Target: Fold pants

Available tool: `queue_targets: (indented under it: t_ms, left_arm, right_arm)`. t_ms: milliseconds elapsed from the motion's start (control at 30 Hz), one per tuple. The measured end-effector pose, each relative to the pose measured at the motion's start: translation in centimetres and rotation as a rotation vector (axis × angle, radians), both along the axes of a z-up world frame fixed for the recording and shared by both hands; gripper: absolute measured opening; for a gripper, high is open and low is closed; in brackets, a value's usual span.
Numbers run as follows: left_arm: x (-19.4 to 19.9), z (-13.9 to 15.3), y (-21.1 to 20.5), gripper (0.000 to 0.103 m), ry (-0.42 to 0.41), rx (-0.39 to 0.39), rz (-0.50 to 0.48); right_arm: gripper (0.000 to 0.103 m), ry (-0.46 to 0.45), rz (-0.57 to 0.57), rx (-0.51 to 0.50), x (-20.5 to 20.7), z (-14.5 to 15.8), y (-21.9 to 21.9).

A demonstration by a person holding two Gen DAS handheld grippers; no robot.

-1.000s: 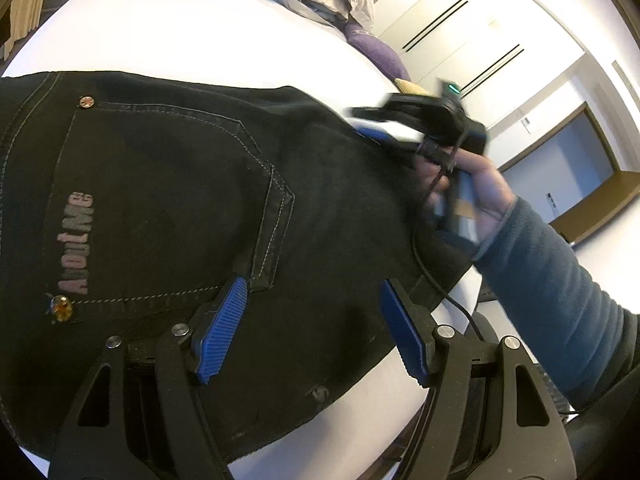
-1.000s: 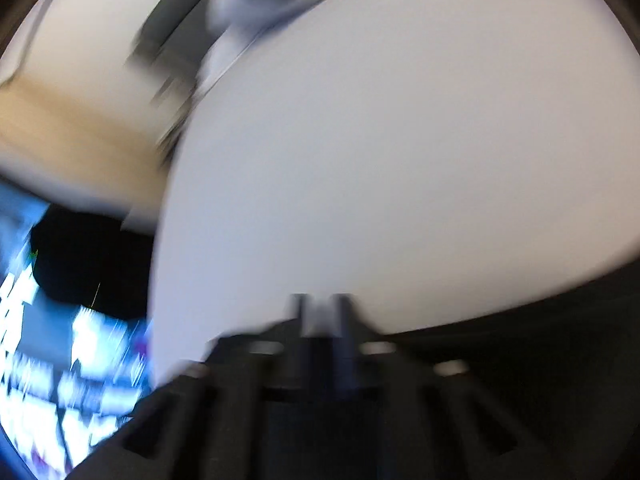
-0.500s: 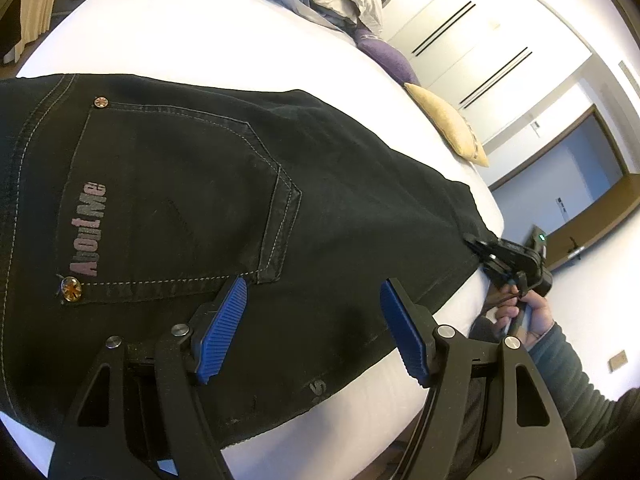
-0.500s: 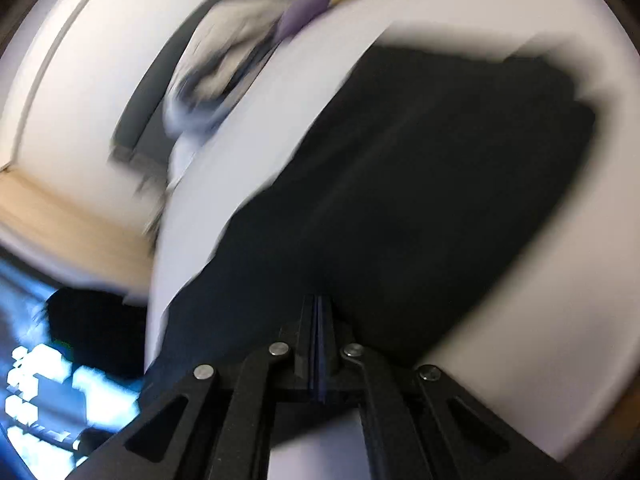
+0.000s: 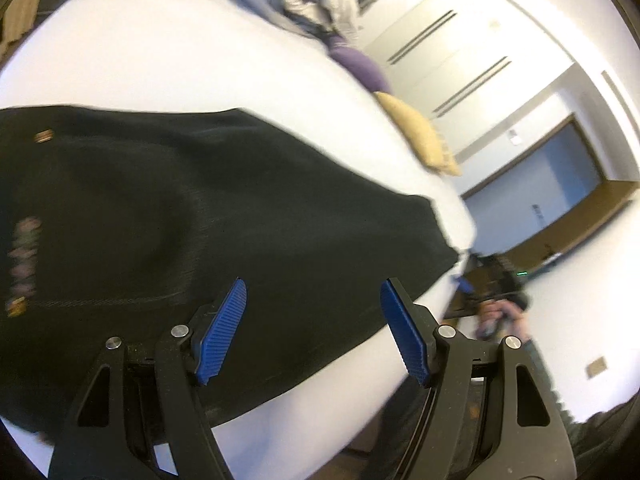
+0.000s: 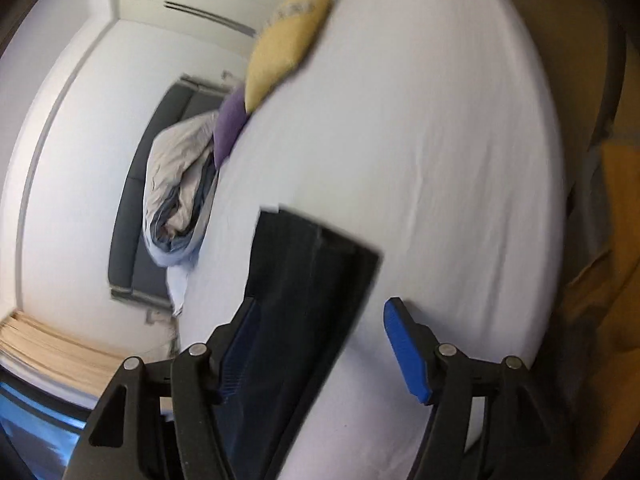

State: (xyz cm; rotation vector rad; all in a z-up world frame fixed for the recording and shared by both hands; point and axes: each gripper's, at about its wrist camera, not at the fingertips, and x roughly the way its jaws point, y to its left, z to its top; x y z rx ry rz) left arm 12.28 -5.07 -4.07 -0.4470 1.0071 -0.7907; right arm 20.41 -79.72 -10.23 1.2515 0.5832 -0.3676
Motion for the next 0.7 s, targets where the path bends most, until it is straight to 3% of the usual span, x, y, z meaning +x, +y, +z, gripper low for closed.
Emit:
queue_targets:
  t_ms: [100, 200, 367, 433, 533, 600, 700]
  left_arm:
    - [1.2, 0.7, -2.9, 0.069, -0.009, -0.062, -0.051]
    - [2.8, 0.3, -5.7, 0.069, -0.018, -0.062, -0.086]
    - [6.1, -4.7, -7.7, 0.068, 0.177, -0.045, -0.061]
    - [6.2, -5.6, -7.2, 0.068, 0.171, -0.086, -0.066]
    - [6.0, -5.7, -7.3, 0.067, 0.155, -0.066, -0.093]
    - [6.0, -5.8, -7.3, 0.067, 0.161, -0.057, -0.090]
    - [6.1, -6.1, -7.6, 0.067, 0.163, -0.055, -0.085]
  right_arm:
    - [0.068, -0.021, -0.011, 0.024, -0.7, -0.3, -0.1]
    - [0.068, -0.027, -0.006, 0.039, -0.6, -0.4, 0.4]
    - [0.068, -0.036, -0.002, 0.036, -1.7, -0.6, 0.0]
    - [0.068, -0.054, -0.005, 0.039, -2.4, -0.5, -0.4]
    - [0.067, -0.069, 0.010, 0.031, -1.5, -0.4, -0.6]
    - [0.060, -0.066, 0.019, 0.021, -0.8, -0.5, -0.6]
    - [0.029, -0.065, 0.040, 0.032, -0.3, -0.9, -0.5]
